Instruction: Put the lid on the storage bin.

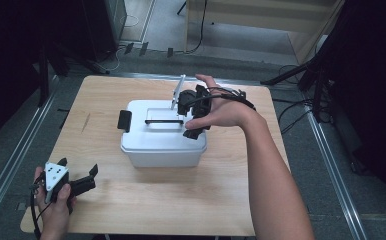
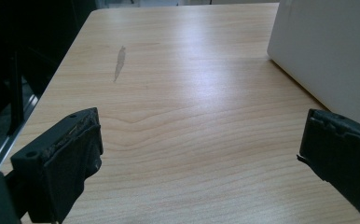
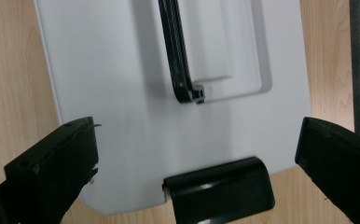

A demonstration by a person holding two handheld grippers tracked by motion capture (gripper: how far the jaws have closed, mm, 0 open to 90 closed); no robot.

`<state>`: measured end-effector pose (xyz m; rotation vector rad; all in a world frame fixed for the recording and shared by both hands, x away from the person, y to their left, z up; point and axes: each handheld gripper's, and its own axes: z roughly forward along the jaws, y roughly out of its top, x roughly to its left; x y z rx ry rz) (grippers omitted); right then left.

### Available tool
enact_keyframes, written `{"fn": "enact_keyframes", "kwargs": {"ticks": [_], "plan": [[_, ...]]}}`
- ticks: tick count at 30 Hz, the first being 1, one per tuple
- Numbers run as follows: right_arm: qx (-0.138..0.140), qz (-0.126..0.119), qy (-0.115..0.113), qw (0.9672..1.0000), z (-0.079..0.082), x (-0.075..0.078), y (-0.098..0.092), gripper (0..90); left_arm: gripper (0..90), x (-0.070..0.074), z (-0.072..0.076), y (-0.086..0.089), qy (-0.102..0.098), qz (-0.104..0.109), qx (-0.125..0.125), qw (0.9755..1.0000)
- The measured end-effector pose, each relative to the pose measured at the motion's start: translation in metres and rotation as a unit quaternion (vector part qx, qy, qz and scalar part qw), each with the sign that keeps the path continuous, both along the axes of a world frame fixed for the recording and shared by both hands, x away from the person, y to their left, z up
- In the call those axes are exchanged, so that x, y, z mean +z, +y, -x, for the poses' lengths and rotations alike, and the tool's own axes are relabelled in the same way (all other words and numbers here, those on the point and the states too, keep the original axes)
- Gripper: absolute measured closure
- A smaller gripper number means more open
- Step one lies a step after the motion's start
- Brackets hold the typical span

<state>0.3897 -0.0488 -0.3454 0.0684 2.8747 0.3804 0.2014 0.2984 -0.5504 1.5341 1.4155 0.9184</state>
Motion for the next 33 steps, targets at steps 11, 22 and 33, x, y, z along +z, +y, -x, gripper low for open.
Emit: {"fn": "enact_keyframes", "kwargs": {"ticks": [11, 22, 33], "plan": [[-0.021, -0.009, -0.004, 0.9997, 0.005, 0.002, -0.030, 0.0, 0.0, 0.000, -0.001, -0.001, -0.001, -0.003, 0.000, 1.0000], [-0.045, -0.019, -0.007, 0.9988, 0.008, -0.002, -0.061, 0.0, 0.0, 0.000, -0.001, -0.001, -0.002, -0.005, -0.001, 1.0000], [-0.064, -0.028, -0.003, 0.9976, 0.015, -0.011, -0.087, 0.0, 0.0, -0.001, -0.001, -0.001, -0.002, -0.001, 0.003, 1.0000]]}}
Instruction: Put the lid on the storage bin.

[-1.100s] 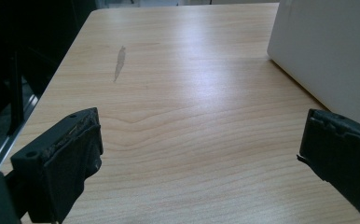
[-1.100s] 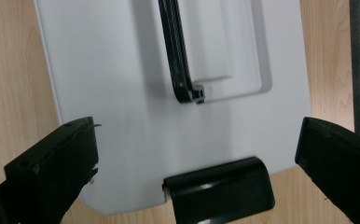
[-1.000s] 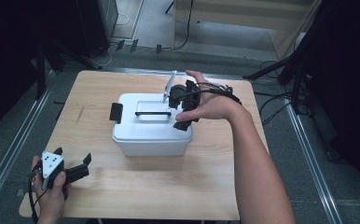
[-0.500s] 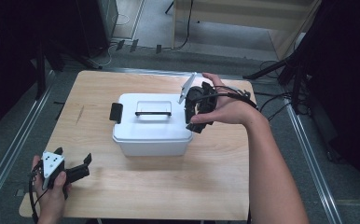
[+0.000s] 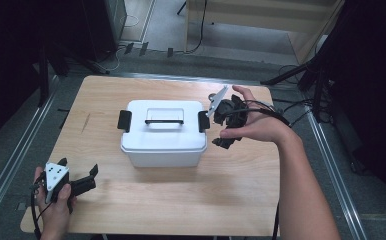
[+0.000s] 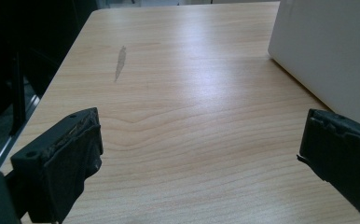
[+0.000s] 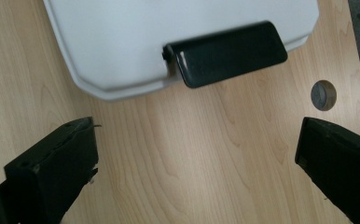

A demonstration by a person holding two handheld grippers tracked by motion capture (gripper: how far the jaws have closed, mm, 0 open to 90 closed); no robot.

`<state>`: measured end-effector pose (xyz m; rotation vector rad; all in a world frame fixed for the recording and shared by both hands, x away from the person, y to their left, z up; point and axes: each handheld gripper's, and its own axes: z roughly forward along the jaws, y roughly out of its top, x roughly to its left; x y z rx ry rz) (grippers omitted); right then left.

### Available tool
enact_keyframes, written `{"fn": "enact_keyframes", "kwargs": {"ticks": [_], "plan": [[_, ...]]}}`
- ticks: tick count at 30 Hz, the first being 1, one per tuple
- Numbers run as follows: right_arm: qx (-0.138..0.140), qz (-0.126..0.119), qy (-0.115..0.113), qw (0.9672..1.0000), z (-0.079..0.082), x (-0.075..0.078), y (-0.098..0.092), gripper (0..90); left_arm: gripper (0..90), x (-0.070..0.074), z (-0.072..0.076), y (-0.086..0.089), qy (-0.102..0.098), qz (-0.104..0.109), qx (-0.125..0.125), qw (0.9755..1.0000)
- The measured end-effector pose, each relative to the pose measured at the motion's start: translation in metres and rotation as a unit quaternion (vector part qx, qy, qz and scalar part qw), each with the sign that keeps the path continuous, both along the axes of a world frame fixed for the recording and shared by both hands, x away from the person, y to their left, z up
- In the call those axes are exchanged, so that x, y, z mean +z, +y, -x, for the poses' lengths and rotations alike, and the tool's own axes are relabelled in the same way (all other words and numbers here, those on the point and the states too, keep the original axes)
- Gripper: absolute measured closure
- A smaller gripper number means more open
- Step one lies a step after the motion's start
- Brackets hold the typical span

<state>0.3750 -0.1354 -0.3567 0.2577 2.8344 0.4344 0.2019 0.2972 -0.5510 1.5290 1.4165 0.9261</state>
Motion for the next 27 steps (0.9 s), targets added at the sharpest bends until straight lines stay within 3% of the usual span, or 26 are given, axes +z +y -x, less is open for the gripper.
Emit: {"fn": "enact_keyframes", "kwargs": {"ticks": [27], "plan": [[-0.045, -0.027, 0.000, 0.9986, 0.019, -0.039, -0.057, 0.0, 0.0, 0.000, 0.001, 0.000, -0.001, -0.004, 0.001, 1.0000]]}}
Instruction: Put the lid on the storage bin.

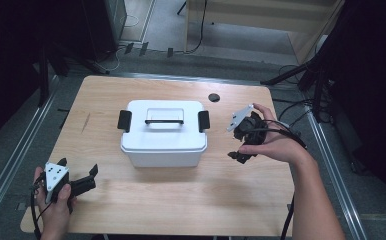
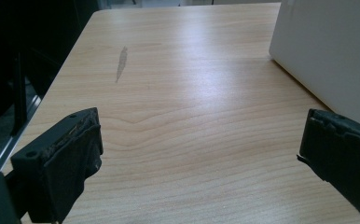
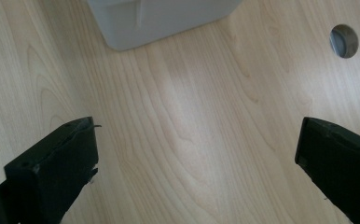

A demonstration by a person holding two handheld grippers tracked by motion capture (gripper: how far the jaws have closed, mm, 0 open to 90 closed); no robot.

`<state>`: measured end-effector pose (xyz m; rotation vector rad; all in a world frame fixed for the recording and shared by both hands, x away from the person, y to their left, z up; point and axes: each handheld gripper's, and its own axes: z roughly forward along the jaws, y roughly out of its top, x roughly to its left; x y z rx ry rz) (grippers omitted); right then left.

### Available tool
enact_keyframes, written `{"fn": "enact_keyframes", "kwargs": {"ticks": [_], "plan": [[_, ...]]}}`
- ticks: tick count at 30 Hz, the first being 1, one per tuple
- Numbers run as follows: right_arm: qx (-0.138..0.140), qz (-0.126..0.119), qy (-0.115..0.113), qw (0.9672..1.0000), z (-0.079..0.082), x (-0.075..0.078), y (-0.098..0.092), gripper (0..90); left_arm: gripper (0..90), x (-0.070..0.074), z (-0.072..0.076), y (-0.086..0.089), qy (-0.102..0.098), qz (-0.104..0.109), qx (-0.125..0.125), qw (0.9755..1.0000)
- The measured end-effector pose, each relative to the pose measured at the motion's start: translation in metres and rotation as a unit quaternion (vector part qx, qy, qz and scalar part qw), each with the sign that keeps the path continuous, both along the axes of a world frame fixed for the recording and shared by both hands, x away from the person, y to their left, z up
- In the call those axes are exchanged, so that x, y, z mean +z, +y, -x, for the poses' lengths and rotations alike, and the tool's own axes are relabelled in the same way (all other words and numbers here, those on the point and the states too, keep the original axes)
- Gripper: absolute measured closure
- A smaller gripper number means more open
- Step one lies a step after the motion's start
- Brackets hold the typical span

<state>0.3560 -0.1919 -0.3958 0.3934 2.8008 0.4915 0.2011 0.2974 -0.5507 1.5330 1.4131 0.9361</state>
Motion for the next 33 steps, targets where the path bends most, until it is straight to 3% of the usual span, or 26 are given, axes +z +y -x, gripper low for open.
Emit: {"fn": "enact_keyframes", "kwargs": {"ticks": [22, 33], "plan": [[-0.051, -0.041, -0.024, 0.9976, 0.033, -0.036, -0.043, 0.0, 0.0, 0.000, 0.001, 0.000, 0.000, -0.003, 0.000, 1.0000], [-0.087, -0.081, -0.041, 0.9920, 0.052, -0.054, -0.071, 0.0, 0.0, 0.000, 0.001, -0.001, -0.001, -0.006, -0.001, 1.0000]]}}
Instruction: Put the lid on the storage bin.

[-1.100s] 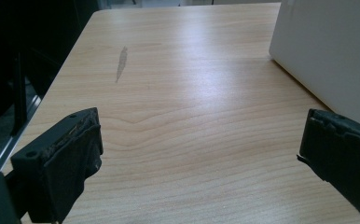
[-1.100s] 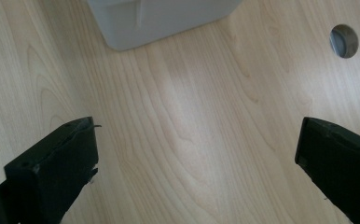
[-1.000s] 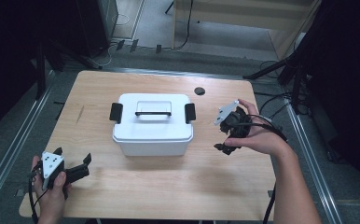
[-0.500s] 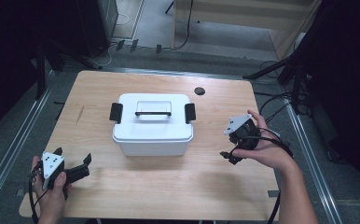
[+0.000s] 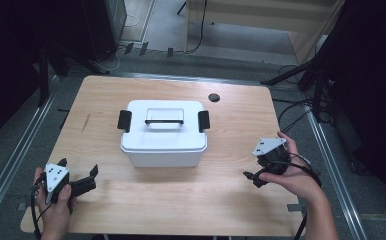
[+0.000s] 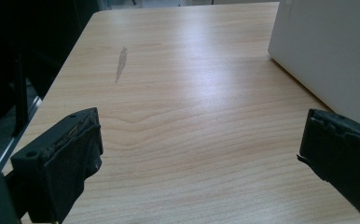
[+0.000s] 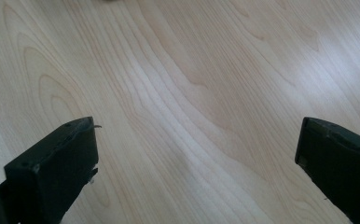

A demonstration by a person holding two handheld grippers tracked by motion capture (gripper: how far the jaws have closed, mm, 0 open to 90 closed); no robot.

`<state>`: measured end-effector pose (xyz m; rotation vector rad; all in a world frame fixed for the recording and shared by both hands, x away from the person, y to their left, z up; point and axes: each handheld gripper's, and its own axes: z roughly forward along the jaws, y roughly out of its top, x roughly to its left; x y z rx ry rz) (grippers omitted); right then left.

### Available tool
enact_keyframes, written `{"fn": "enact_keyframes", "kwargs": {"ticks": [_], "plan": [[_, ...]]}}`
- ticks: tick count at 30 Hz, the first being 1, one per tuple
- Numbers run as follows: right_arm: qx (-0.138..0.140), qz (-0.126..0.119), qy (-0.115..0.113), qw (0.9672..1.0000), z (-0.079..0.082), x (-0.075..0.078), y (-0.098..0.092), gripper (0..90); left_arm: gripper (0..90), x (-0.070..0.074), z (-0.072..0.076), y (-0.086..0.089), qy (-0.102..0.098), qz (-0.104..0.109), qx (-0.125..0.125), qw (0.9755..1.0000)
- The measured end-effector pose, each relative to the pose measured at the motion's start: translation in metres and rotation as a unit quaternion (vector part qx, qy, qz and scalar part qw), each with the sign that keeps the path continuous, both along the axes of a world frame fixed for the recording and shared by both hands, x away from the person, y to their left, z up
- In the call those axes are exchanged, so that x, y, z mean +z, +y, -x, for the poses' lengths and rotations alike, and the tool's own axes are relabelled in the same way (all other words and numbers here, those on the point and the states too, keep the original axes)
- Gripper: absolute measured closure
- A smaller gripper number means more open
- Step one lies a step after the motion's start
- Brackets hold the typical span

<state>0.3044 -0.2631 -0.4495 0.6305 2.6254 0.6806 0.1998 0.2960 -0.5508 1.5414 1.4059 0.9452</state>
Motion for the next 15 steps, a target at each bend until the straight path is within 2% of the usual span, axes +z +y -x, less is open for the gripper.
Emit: {"fn": "enact_keyframes", "kwargs": {"ticks": [9, 15], "plan": [[-0.039, -0.037, -0.011, 0.9985, 0.011, -0.023, -0.026, 0.0, 0.0, 0.000, 0.000, 0.000, 0.000, -0.001, 0.002, 1.0000], [-0.053, -0.050, -0.014, 0.9972, 0.017, -0.037, -0.036, 0.0, 0.0, 0.000, 0.000, -0.001, 0.000, -0.003, 0.001, 1.0000]]}}
